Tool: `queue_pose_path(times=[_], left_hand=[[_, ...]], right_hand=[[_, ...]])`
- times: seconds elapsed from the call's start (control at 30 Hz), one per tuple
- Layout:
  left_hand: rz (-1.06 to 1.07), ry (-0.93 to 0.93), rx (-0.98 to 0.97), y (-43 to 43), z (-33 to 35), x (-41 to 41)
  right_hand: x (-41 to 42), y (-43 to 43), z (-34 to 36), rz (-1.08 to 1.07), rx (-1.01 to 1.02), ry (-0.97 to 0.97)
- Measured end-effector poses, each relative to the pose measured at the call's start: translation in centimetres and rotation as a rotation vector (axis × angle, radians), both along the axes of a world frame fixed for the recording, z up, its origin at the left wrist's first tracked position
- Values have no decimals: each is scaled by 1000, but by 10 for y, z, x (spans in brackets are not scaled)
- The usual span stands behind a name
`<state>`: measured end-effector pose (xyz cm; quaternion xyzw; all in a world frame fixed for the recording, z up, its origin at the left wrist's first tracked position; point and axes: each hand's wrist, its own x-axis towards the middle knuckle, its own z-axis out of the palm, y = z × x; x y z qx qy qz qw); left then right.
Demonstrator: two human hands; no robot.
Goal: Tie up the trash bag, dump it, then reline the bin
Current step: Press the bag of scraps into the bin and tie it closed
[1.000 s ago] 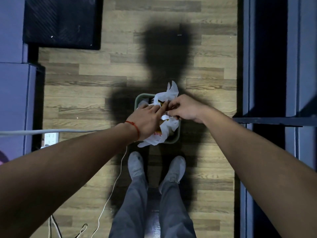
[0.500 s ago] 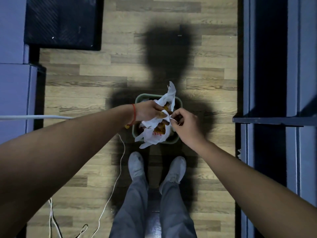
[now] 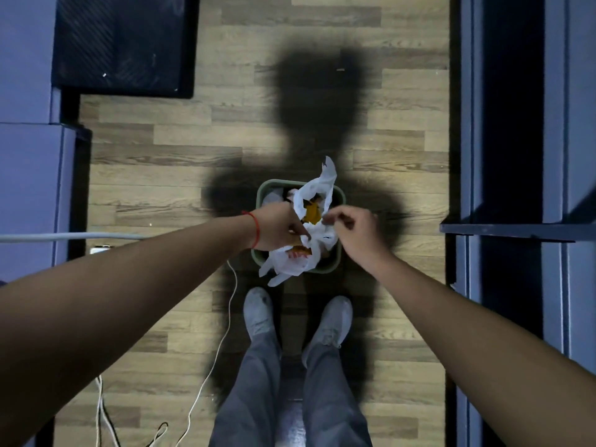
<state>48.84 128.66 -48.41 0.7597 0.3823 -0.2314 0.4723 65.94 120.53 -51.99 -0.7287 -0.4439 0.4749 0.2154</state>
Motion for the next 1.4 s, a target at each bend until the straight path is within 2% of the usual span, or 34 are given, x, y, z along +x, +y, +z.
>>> queue_pose_path(times=[0.13, 0.23, 0.33, 0.4, 0.47, 0.57, 0.7, 0.77, 1.03, 1.17, 1.27, 1.4], left_hand=[[-343, 208, 270, -8, -9, 7], [-419, 266, 366, -10, -7, 7], [-422, 201, 522, -15, -6, 1], [-423, 117, 652, -22, -10, -5], [-432, 34, 743, -28, -14, -10], [-388, -43, 753, -28, -17, -17], [-356, -87, 696, -25, -24, -21], [-375, -101, 722, -22, -23, -21], [-419, -226, 780, -13, -27, -22], [-423, -220, 823, -17, -35, -32], [-469, -166, 825, -32, -47, -56], [-390, 24, 757, -44, -72, -115]], right_hand=[[-11, 34, -7, 185, -85, 24], [-25, 50, -9, 373, -239, 33], [-30, 62, -13, 439, -333, -38], [-29, 69, -17, 386, -410, -19], [-26, 71, -19, 278, -534, 79], [-18, 67, -20, 121, -664, 236], [-11, 60, -27, -51, -658, 412], [-9, 58, -28, -71, -642, 441], [-19, 61, -23, -116, -494, 258], [-12, 54, -37, -232, -469, 193], [2, 46, -50, -409, -483, 132], [38, 27, -66, -581, -486, -139]])
